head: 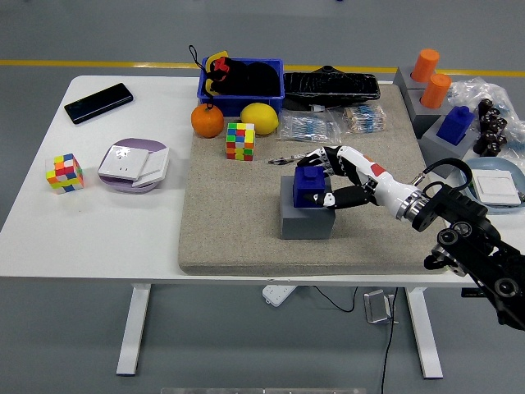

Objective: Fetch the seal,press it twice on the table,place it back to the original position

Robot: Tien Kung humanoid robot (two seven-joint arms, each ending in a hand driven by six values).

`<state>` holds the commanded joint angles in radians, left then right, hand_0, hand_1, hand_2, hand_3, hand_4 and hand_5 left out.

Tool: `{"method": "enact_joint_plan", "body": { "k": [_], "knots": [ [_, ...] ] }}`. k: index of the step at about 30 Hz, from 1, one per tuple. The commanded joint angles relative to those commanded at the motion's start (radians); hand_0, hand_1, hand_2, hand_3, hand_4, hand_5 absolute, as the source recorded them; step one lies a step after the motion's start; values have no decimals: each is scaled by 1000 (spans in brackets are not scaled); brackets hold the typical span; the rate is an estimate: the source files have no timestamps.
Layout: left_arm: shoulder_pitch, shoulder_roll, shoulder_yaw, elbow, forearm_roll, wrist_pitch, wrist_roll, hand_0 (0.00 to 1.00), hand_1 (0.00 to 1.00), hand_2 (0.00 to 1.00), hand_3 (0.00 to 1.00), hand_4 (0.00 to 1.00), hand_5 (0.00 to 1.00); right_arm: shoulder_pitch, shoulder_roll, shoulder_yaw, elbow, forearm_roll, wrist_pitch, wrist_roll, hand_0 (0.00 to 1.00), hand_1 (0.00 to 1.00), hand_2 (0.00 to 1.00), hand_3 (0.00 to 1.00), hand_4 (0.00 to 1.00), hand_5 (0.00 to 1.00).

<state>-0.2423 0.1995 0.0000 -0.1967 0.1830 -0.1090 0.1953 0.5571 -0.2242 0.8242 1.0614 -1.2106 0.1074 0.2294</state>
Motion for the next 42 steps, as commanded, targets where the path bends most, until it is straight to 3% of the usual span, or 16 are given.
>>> {"method": "enact_joint_plan", "body": {
  "k": [14, 28, 42],
  "knots": [
    [-1, 1, 0, 0, -2, 0, 0, 722, 694, 682, 749, 691, 249, 1, -16, 24, 39, -4, 4, -8, 592, 461, 467, 512, 756, 2],
    [0, 0, -5, 0, 2, -1, 0, 724, 694, 683, 749, 692, 247, -27, -40, 146, 125, -47, 33, -37, 592, 463, 467, 515, 744, 2],
    [2, 1, 0, 0, -5, 0, -2, 724, 694, 683, 750, 692, 246, -92, -106, 242, 63, -74, 27, -40, 589, 461, 466, 511, 738, 2]
  ]
}}
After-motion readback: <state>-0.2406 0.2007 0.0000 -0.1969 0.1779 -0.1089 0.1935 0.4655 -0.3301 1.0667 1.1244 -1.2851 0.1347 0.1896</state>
